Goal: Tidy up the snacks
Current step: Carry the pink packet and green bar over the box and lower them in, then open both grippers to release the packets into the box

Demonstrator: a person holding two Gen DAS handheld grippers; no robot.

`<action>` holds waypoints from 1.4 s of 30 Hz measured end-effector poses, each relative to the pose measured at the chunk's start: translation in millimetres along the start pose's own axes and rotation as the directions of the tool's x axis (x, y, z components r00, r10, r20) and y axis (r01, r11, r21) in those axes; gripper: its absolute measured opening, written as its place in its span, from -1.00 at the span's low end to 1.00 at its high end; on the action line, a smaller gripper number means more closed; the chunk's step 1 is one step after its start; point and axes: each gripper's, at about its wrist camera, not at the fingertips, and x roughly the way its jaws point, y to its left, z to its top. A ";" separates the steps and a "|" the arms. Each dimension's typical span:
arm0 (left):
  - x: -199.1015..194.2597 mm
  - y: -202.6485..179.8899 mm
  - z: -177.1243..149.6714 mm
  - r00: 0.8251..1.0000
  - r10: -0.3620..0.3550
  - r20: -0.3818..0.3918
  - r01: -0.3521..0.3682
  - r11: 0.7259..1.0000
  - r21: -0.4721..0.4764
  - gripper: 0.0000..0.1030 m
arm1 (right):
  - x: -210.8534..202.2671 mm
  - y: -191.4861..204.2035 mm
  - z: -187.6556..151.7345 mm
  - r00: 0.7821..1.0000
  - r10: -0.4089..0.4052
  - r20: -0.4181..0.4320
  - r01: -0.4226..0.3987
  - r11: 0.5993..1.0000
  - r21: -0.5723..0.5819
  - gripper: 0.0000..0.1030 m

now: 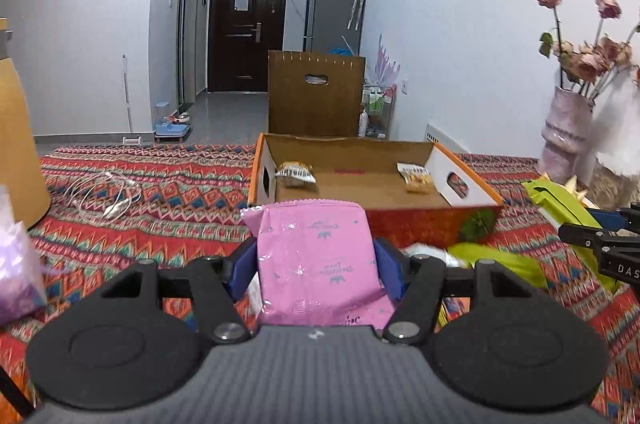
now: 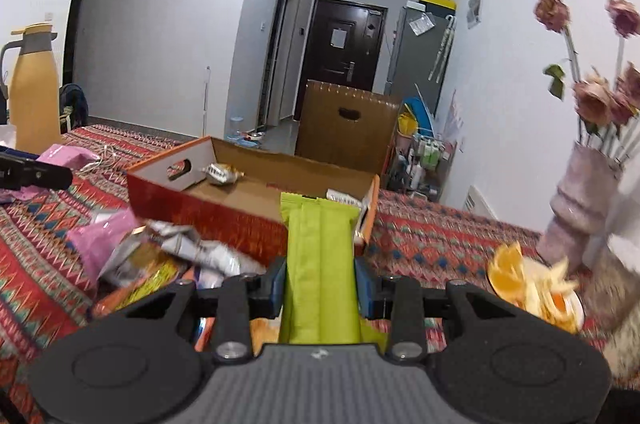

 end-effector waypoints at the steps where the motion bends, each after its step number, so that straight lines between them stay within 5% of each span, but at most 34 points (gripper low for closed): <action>1: 6.6 1.2 3.8 1.000 -0.004 0.000 0.004 1.000 0.001 0.23 | 8.4 -1.3 6.0 1.000 0.000 0.005 0.000 1.000 -0.003 -0.33; 16: 146.2 2.0 68.7 0.999 0.034 -0.013 -0.033 0.999 0.043 0.23 | 148.2 -24.9 51.5 1.000 -0.001 -0.012 0.002 0.996 0.094 -0.33; 27: 233.1 3.9 75.7 0.991 0.088 -0.103 -0.078 0.993 0.093 0.23 | 245.1 -29.2 60.7 0.982 -0.038 -0.187 0.067 0.986 0.153 -0.36; 32: 246.1 8.2 64.0 0.986 0.084 -0.142 -0.072 0.994 0.087 0.24 | 260.3 -21.4 52.8 0.970 -0.068 -0.233 0.099 0.987 0.125 -0.37; 36: 243.4 10.9 60.5 0.986 0.084 -0.141 -0.072 0.993 0.090 0.28 | 254.1 -16.5 51.1 0.973 -0.088 -0.213 0.110 0.990 0.092 -0.12; 42: 223.4 15.9 68.4 0.989 0.069 -0.129 -0.061 0.996 0.064 0.29 | 229.2 -20.9 62.0 0.980 -0.094 -0.176 0.110 0.990 0.085 -0.09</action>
